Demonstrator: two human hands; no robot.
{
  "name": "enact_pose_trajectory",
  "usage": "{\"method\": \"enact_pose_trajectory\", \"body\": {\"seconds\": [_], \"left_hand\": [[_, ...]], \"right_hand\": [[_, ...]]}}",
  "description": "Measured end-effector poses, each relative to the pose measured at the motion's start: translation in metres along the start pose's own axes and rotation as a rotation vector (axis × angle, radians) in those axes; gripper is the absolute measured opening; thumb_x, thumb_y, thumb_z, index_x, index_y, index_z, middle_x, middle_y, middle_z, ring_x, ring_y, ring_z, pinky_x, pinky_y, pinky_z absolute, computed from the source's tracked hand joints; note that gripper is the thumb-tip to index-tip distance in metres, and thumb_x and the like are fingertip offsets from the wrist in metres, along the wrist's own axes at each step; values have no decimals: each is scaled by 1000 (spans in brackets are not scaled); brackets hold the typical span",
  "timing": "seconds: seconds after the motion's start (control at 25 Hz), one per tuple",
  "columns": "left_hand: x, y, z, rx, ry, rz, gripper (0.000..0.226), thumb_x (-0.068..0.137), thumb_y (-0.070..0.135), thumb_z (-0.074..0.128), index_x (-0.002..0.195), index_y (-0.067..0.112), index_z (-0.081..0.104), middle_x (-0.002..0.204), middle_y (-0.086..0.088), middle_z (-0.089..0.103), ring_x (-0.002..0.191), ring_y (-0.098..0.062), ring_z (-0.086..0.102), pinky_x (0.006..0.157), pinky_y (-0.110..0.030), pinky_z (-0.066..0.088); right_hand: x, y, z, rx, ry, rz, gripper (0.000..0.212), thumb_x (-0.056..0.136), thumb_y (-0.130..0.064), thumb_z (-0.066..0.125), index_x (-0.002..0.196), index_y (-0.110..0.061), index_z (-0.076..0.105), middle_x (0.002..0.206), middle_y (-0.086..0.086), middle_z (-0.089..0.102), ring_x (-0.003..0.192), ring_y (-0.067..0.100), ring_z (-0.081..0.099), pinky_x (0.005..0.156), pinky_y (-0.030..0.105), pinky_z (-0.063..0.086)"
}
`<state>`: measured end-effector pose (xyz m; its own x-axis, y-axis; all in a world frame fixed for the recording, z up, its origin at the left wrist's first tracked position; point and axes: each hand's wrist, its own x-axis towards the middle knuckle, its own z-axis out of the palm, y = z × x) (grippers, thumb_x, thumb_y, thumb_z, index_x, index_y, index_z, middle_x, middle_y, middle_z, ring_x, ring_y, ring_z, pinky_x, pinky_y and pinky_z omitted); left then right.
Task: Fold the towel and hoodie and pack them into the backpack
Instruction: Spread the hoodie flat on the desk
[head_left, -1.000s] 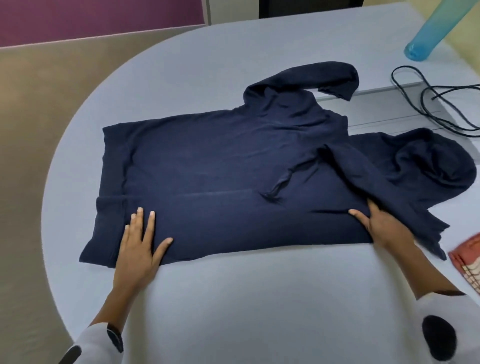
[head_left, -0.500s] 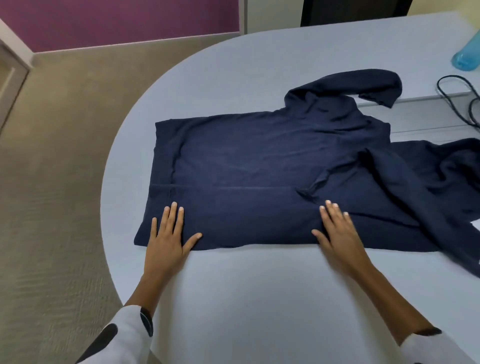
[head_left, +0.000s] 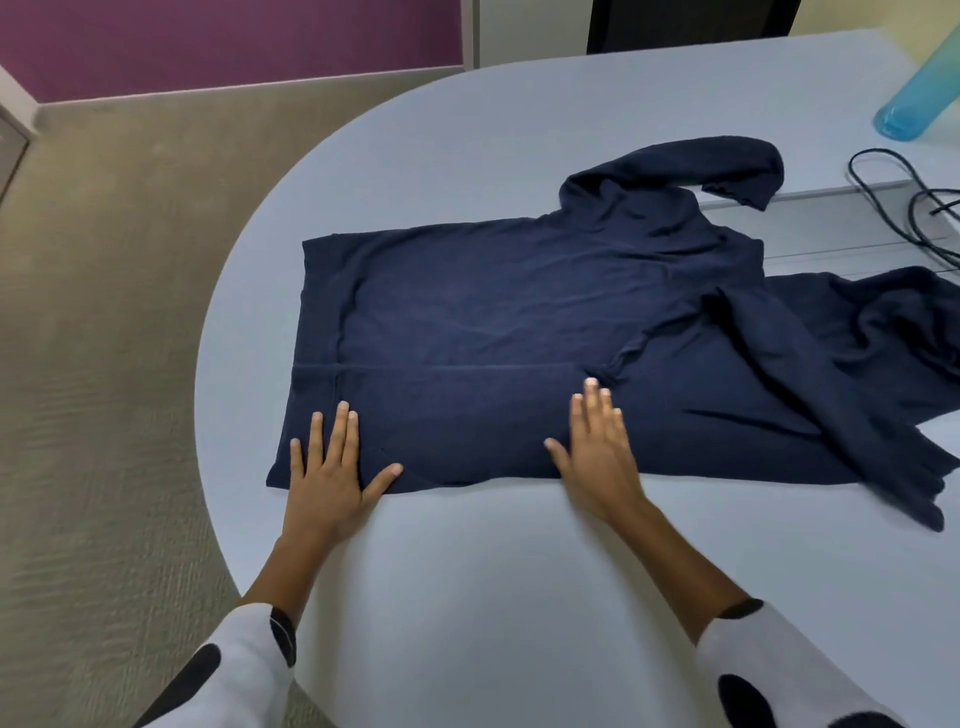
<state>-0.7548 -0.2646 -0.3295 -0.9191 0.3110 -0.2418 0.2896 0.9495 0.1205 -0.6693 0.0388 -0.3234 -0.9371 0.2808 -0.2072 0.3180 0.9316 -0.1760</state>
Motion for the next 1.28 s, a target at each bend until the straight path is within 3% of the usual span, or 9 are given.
{"method": "enact_pose_trajectory", "body": {"seconds": [0.16,0.56,0.64,0.76,0.84,0.96,1.12,1.2,1.28], "left_hand": [[-1,-8,1,7,15,38,107,71,89,0,152,18,-1,159,8,-7,146,-21,-10,116,-49,1],[-4,-19,2,15,-29,71,108,71,89,-1,151,17,-2,159,7,-5,146,-24,-7,116,-52,5],[-3,-18,-2,55,-63,57,109,66,89,-6,149,18,-10,157,9,-13,146,-24,-10,115,-52,-1],[-4,-6,-15,184,-106,-14,111,60,88,-14,147,19,-17,155,9,-22,146,-24,-14,99,-56,-32],[-4,10,-29,282,-158,-64,106,70,86,-6,151,17,-10,159,5,-15,146,-26,-13,93,-63,-32],[-4,37,-47,345,-194,-118,84,87,71,27,151,19,13,159,-2,11,146,-28,-5,103,-73,-6],[-2,91,-59,189,-161,-167,59,91,50,48,142,26,32,152,-7,23,145,-30,4,104,-74,5],[-2,128,-60,92,-121,-120,55,93,47,48,142,25,35,155,-8,19,146,-28,6,106,-71,7],[-8,167,-58,14,-84,-54,53,94,47,47,142,25,37,157,-7,18,145,-25,14,108,-67,10]], "right_hand": [[-6,-56,24,-75,-15,-274,67,94,-50,23,144,-6,36,153,9,33,141,25,32,111,48,15],[-17,-19,14,-123,-102,-253,94,86,-75,0,152,-10,14,160,3,9,147,18,7,118,44,2],[-21,-16,6,-98,-143,-273,104,74,-80,-15,152,-13,0,160,0,-6,147,16,-7,119,43,-4],[-33,4,-6,-62,-196,-175,110,63,-81,-23,151,-16,-8,159,-3,-13,147,13,-11,117,39,-7],[-43,31,-17,-10,-234,-56,103,70,-80,-9,151,-16,-8,159,-3,-14,147,13,-10,118,37,-4],[-50,66,-43,98,-227,15,75,94,-53,44,152,-14,16,161,4,8,147,19,10,118,35,12],[-61,129,-78,119,346,277,34,78,-16,75,105,-10,55,108,9,54,98,30,54,81,39,42],[-65,170,-86,46,451,443,38,68,-11,81,93,-10,53,94,11,53,85,31,52,71,40,42],[-63,206,-92,4,372,581,48,67,-13,82,105,-8,54,102,15,53,92,34,51,76,43,42]]}}
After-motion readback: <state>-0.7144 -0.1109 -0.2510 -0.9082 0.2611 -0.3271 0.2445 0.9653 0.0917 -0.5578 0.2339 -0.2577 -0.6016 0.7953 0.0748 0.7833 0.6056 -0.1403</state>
